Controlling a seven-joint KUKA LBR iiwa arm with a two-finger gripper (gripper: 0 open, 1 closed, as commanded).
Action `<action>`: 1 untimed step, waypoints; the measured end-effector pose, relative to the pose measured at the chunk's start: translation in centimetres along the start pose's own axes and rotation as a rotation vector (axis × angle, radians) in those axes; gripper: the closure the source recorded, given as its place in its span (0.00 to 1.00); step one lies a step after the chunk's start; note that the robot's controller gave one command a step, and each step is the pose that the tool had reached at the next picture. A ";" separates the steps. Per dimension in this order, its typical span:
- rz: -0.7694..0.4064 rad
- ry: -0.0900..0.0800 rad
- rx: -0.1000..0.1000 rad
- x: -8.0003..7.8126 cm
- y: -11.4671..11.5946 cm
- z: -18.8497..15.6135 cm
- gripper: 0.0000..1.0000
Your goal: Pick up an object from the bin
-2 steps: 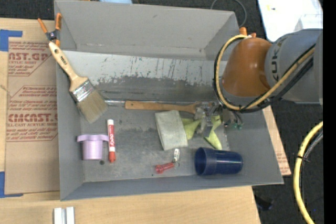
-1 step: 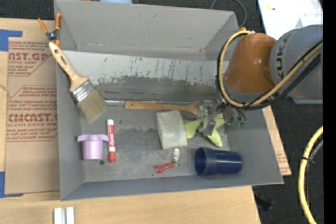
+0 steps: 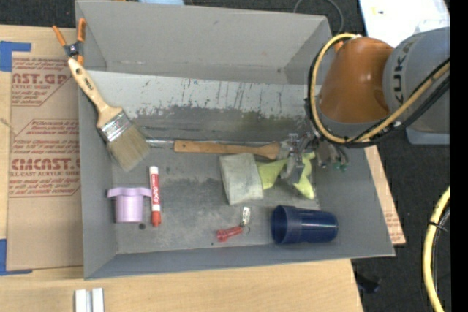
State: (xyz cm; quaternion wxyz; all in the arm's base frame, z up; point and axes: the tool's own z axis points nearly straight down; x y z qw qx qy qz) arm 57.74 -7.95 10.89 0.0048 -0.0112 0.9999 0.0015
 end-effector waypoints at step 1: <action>0.000 0.005 -0.001 0.1 0.1 -2.8 1.00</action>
Offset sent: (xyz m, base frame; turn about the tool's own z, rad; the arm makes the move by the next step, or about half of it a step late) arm -0.0012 0.0005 0.0435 -0.0005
